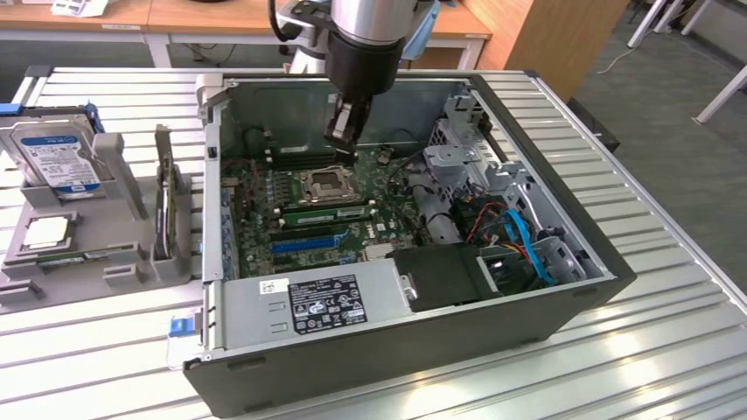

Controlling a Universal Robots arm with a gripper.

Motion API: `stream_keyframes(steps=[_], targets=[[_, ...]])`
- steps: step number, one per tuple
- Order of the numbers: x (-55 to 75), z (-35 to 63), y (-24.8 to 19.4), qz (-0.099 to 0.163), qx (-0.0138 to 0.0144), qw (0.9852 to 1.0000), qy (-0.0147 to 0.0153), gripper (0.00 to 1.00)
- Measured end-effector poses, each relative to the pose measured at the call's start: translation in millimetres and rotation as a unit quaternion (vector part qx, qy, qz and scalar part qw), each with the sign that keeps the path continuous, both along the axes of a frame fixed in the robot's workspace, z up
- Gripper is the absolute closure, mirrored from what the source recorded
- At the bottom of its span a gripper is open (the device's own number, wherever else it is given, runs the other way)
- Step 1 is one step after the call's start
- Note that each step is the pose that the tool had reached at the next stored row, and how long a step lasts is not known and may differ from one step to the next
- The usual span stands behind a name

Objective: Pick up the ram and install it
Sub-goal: 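Press down the ram until it locks into place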

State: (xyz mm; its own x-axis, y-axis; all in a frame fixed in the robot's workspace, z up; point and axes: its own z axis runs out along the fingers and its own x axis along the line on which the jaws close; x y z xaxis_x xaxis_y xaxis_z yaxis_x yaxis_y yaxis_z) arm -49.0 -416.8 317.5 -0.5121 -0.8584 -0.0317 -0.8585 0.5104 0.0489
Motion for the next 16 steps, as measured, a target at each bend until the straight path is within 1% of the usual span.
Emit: stream_keyframes(steps=[4,8,12,16], targets=[[0.0,-0.2,0.0,-0.027,0.0,0.9996,0.0,0.9],[0.0,-0.3,0.0,-0.056,0.0,0.9985,0.0,0.9],[0.0,-0.5,0.0,-0.085,0.0,0.9964,0.0,0.9],[0.0,-0.6,0.0,-0.114,0.0,0.9935,0.0,0.9]])
